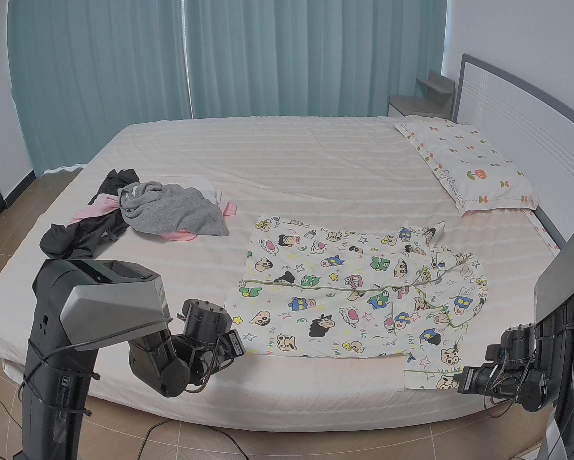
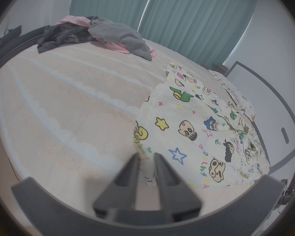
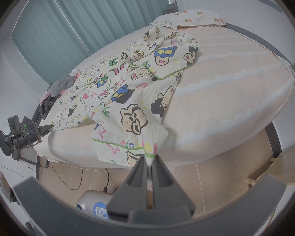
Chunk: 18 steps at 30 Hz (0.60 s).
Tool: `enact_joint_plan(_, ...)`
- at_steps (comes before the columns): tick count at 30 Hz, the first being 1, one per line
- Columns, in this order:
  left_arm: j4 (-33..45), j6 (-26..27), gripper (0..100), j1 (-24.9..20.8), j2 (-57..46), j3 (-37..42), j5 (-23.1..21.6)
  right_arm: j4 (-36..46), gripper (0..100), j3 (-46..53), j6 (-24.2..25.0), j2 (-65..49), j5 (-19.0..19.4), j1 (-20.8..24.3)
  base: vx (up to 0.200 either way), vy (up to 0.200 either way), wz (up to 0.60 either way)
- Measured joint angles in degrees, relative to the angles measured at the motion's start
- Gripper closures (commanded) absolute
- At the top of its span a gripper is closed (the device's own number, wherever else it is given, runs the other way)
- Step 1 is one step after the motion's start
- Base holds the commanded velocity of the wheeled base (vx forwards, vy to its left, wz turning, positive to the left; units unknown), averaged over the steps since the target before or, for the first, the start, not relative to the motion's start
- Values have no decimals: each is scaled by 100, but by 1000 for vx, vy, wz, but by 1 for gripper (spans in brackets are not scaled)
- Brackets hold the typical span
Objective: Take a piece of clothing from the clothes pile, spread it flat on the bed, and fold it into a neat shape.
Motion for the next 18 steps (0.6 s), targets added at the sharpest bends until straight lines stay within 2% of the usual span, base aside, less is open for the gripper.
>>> enact_joint_plan(7,-11,-26,100,-41,-10,155,167,101,100,0,-100,-50,-6,-6,0,0,0)
enact_joint_plan(18,-39,-45,100,-205,-212,639,188,1464,100,0,-750,-629,90,-89,0,0,0)
